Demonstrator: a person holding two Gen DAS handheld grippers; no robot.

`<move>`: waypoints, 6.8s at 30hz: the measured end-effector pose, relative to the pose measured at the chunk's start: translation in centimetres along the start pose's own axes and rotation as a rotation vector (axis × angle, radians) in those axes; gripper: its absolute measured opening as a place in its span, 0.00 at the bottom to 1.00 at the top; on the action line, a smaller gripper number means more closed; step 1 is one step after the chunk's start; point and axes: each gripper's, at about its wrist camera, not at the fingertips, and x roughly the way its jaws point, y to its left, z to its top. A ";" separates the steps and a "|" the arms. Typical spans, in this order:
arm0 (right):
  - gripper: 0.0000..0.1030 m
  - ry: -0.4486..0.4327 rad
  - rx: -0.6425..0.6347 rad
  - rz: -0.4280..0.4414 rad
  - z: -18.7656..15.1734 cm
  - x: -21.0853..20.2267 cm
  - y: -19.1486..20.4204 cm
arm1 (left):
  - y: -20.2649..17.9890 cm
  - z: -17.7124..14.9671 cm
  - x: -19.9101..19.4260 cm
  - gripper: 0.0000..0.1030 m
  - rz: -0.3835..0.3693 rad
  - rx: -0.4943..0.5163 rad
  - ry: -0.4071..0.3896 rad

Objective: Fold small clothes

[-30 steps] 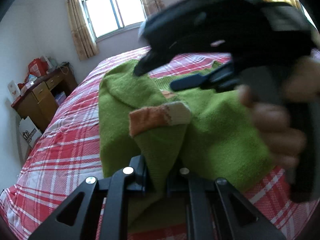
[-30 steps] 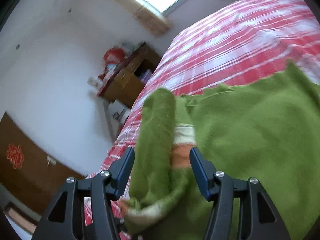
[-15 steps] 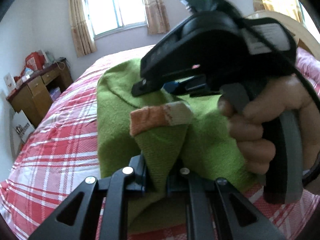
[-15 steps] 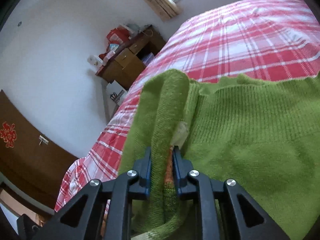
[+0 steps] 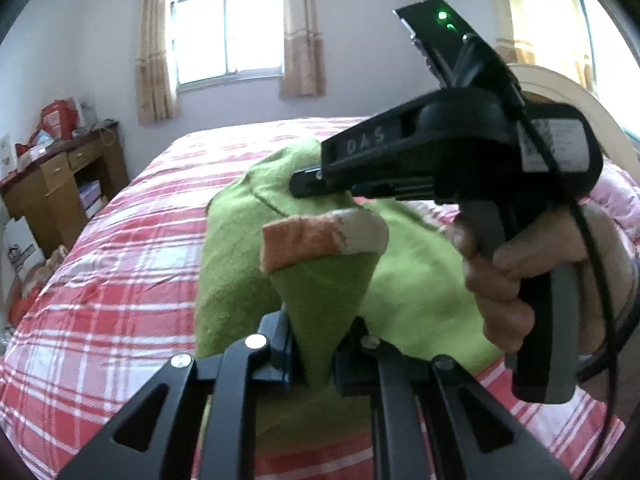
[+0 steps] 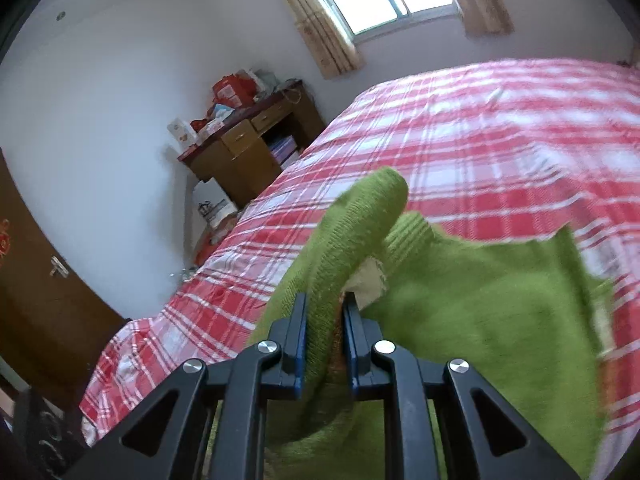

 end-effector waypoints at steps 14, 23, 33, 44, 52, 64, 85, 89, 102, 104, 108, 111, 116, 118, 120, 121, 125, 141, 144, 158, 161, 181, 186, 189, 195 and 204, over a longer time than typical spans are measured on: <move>0.14 0.031 -0.015 -0.148 -0.4 -4.6 -7.7 | -8.5 0.6 3.3 0.14 -0.080 0.145 0.046; 0.14 0.090 0.056 -0.171 -2.5 -3.8 -12.7 | -11.5 -0.4 6.0 0.19 -0.078 0.201 0.114; 0.24 0.021 0.239 -0.092 -6.1 -7.1 -16.0 | -8.5 -3.5 0.4 0.43 -0.134 0.218 0.130; 0.25 -0.106 -0.001 -0.209 -8.8 -16.6 -6.7 | -0.7 -4.2 -3.0 0.51 0.008 -0.046 0.136; 0.25 0.074 -0.160 -0.382 -11.9 -11.6 -3.5 | 1.8 -2.6 0.2 0.63 0.125 -0.127 0.155; 0.07 0.080 0.015 -0.311 -14.3 -10.8 -4.7 | 1.4 -3.4 2.5 0.83 0.233 -0.135 0.237; 0.11 -0.140 -0.005 -0.342 -12.7 -17.5 -3.6 | 2.6 -1.2 0.8 0.83 0.342 -0.086 0.148; 0.11 -0.123 -0.100 -0.321 -9.8 -14.2 -2.1 | 3.3 0.6 2.1 0.83 0.336 -0.120 0.136; 0.00 0.037 0.010 -0.260 -9.3 -8.5 -7.8 | 3.5 0.1 6.6 0.83 0.317 -0.167 0.140; 0.00 0.018 -0.020 -0.253 -8.1 -8.8 -7.2 | 3.6 0.8 6.4 0.83 0.310 -0.154 0.152; 0.00 -0.037 -0.075 -0.300 -4.2 -8.6 -7.3 | 4.2 3.5 6.4 0.83 0.308 -0.146 0.113; 0.00 -0.008 -0.110 -0.315 -1.8 -5.9 -8.4 | 4.8 5.0 8.3 0.83 0.308 -0.154 0.119; 0.00 0.101 -0.142 -0.379 -1.9 -1.3 -11.1 | 4.9 4.9 12.8 0.83 0.312 -0.148 0.222; 0.00 0.065 -0.142 -0.366 -2.2 -1.3 -11.6 | 4.7 4.3 13.5 0.83 0.315 -0.138 0.229; 0.00 0.057 -0.127 -0.360 -2.0 -1.3 -11.8 | 4.4 4.2 13.6 0.83 0.324 -0.126 0.220; 0.00 0.053 -0.126 -0.359 -2.0 -1.1 -11.9 | 4.1 4.2 13.6 0.83 0.329 -0.120 0.219; 0.00 0.046 -0.121 -0.353 -2.0 -1.0 -12.0 | 4.0 4.2 13.7 0.83 0.343 -0.100 0.219; 0.68 -0.120 0.241 -0.213 -6.1 -11.0 -14.2 | 6.4 3.9 12.2 0.97 0.205 -0.234 0.258; 0.68 -0.118 0.240 -0.192 -6.8 -11.3 -14.0 | 6.9 4.4 11.0 0.97 0.131 -0.286 0.208; 0.61 0.005 0.240 -0.121 -6.9 -5.3 -14.4 | 4.8 2.4 15.5 0.92 -0.115 -0.333 0.323; 0.44 0.032 0.210 -0.060 -6.8 -4.7 -13.9 | 4.3 2.5 15.6 0.88 -0.133 -0.321 0.320; 0.27 0.171 0.303 0.041 -13.1 -11.7 -9.2 | 2.8 -1.4 4.9 0.45 -0.234 -0.282 0.480; 0.30 0.147 0.281 0.022 -16.2 -13.7 -8.3 | 2.6 -2.8 3.3 0.83 -0.132 -0.241 0.445; 0.38 0.119 0.326 0.000 -16.2 -13.4 -8.7 | 2.6 -2.8 4.7 0.88 -0.108 -0.260 0.458; 0.52 0.049 0.382 -0.022 -16.1 -11.8 -9.7 | 0.9 -2.9 6.1 0.82 -0.072 -0.245 0.425; 0.31 0.016 0.222 -0.194 -15.9 -12.6 -5.4 | -1.8 -2.2 3.9 0.37 0.001 -0.117 0.313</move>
